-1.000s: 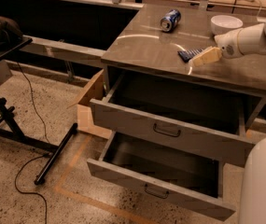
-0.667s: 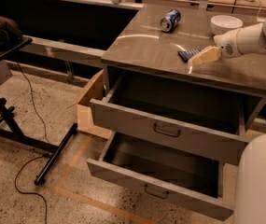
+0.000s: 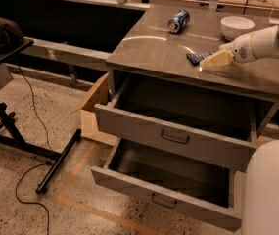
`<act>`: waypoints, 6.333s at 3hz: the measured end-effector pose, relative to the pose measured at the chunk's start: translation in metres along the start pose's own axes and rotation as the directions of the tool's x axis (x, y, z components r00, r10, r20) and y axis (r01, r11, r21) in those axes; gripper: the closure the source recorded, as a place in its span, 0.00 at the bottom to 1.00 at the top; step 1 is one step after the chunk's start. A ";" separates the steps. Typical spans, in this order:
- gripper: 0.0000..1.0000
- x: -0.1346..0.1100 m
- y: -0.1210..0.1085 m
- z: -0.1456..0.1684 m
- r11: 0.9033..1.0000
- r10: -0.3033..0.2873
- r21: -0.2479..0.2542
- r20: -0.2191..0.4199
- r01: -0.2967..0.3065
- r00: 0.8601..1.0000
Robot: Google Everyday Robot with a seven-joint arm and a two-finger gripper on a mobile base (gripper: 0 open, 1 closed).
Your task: Place rxbar blueberry into white bowl
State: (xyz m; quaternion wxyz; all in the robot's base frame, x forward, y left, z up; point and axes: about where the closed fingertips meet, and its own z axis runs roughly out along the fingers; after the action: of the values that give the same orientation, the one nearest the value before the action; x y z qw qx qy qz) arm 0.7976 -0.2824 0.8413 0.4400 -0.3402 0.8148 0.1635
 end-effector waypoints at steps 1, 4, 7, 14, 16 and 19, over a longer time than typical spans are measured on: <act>0.00 0.005 -0.003 -0.003 1.000 0.015 0.009 -0.015 -0.015 1.000; 0.62 0.007 0.003 -0.001 1.000 0.009 -0.021 -0.045 -0.010 0.999; 1.00 -0.027 -0.007 -0.035 0.999 -0.009 0.034 0.055 0.007 0.998; 1.00 -0.165 -0.091 -0.105 0.863 0.018 0.479 0.290 -0.161 0.957; 1.00 -0.170 -0.134 -0.129 0.753 0.037 0.598 0.380 -0.276 0.924; 1.00 -0.132 -0.170 -0.121 0.642 0.126 0.667 0.395 -0.379 0.910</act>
Offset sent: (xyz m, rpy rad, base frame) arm -0.0020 -0.0158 0.0058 -0.0178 0.0309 -0.0194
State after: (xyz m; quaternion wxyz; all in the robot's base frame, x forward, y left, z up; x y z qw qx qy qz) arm 0.8927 -0.4182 1.0240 0.6339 0.0133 0.7707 -0.0631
